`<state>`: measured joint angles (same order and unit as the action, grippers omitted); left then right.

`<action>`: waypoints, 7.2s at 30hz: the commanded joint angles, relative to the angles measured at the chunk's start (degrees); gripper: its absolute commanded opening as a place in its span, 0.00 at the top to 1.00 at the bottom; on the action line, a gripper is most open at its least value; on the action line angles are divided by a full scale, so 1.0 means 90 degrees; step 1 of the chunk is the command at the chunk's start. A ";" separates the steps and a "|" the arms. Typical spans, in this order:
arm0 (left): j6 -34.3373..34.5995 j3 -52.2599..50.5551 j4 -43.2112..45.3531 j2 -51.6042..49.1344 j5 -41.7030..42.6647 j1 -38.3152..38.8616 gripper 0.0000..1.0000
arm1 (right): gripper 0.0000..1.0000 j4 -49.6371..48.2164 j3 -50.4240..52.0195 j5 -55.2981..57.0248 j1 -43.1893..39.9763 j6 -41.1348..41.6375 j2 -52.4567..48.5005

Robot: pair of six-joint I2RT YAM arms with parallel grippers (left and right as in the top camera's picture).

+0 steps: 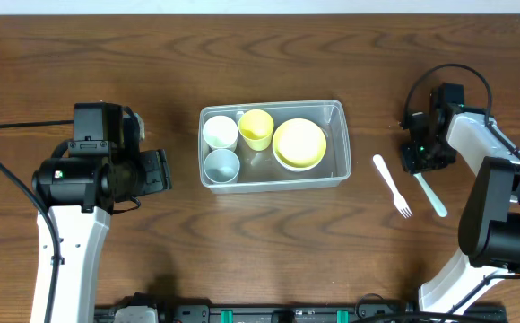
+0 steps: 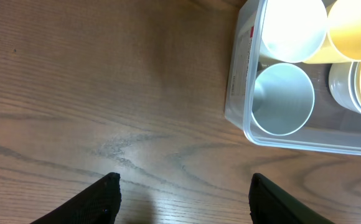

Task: Pack container
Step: 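Move right gripper to the mint-green spoon and grasp it, then carry the spoon into the container's front edge and release, then move right gripper to the white fork and grasp its handle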

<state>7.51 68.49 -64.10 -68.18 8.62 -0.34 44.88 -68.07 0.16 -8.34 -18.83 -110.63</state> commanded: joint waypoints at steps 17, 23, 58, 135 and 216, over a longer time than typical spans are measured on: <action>0.0010 -0.0010 -0.0015 0.0051 -0.0027 -0.0032 0.34 | 0.87 -0.0017 -0.0061 -0.0236 -0.0024 0.0614 -0.0355; 0.0012 -0.0010 -0.0015 0.0051 -0.0027 -0.0032 0.34 | 0.99 0.0243 -0.0362 -0.0238 -0.0024 0.0750 0.0102; 0.0010 -0.0010 -0.0017 0.0051 -0.0027 -0.0032 0.34 | 0.99 -0.0627 -0.0648 -0.0192 0.5610 -0.1440 0.2038; 0.0010 -0.0010 -0.0231 0.0051 -0.0056 -0.0032 0.34 | 0.12 0.1202 0.1338 -0.0078 0.0435 -0.1229 0.2640; 0.0012 -0.0010 -0.0328 0.0051 -0.0053 -0.0032 0.33 | 0.99 0.0510 0.1421 -0.0668 0.0935 -0.0767 0.0933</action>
<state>7.49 68.49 -66.87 -68.18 8.62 -0.34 50.02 -56.03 -5.98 -0.25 -27.29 -101.19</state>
